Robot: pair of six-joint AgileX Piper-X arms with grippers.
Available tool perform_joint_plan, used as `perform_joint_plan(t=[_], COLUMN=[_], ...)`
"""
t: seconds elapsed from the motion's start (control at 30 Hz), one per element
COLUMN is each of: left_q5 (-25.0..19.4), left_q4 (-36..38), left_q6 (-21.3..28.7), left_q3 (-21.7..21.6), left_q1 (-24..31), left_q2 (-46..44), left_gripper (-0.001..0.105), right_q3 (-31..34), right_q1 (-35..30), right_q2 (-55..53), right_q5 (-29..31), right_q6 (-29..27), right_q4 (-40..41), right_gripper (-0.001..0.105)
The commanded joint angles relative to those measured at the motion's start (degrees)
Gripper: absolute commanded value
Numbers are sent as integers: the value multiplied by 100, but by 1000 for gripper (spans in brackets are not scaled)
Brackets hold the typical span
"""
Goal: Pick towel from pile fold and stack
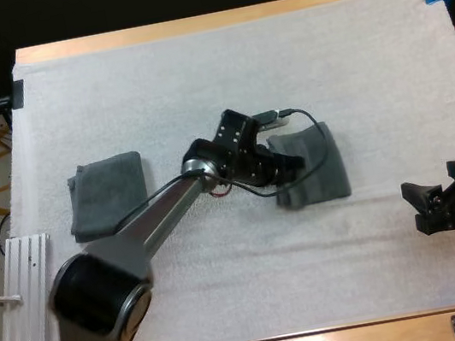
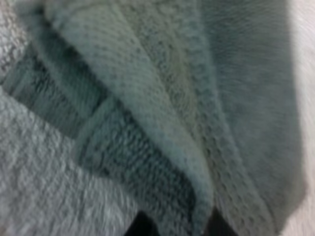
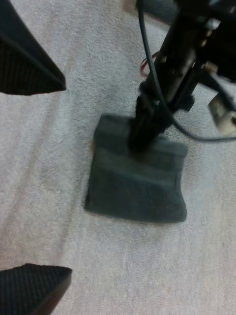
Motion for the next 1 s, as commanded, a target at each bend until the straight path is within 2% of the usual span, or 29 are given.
perform_joint_plan(t=[0.0, 0.03, 0.13, 0.23, 0.33, 0.4, 0.53, 0.63, 0.77, 0.97], left_q5=[-100, -335, -740, -1551, -2016, -2111, -2127, -2127, -2127, -1895], left_q4=[241, 679, 1625, 2478, 3189, 3520, 3906, 4084, 4200, 4242], left_q6=[350, 814, 1759, 2672, 3332, 3616, 3893, 3904, 3904, 3904], left_q3=[-74, -154, -315, -508, -716, -817, -952, -952, -952, -952], left_q1=[50, 185, 541, 966, 1488, 1780, 2492, 2958, 3405, 3941], left_q2=[-256, -486, -796, -1051, -1183, -1211, -1212, -1212, -1212, -1233], left_gripper=[0, 0, 0, 0, 0, 0, 0, 0, 0, 0], right_q3=[-2, -2, -2, -2, -2, -2, -2, -2, 41, 143], right_q1=[10, 10, 10, 10, 10, 10, 10, 10, 10, 10], right_q2=[-14, -14, 54, 202, 363, 480, 703, 770, 770, 770], right_q5=[-12, -154, -576, -869, -981, -1083, -1260, -1263, -1263, -1263], right_q6=[-21, -21, -21, -21, -21, -21, -21, -21, -21, -21], right_q4=[7, -4, -96, -286, -424, -498, -548, -547, -644, -686], right_gripper=[69, 69, 69, 69, 69, 69, 69, 69, 69, 69])
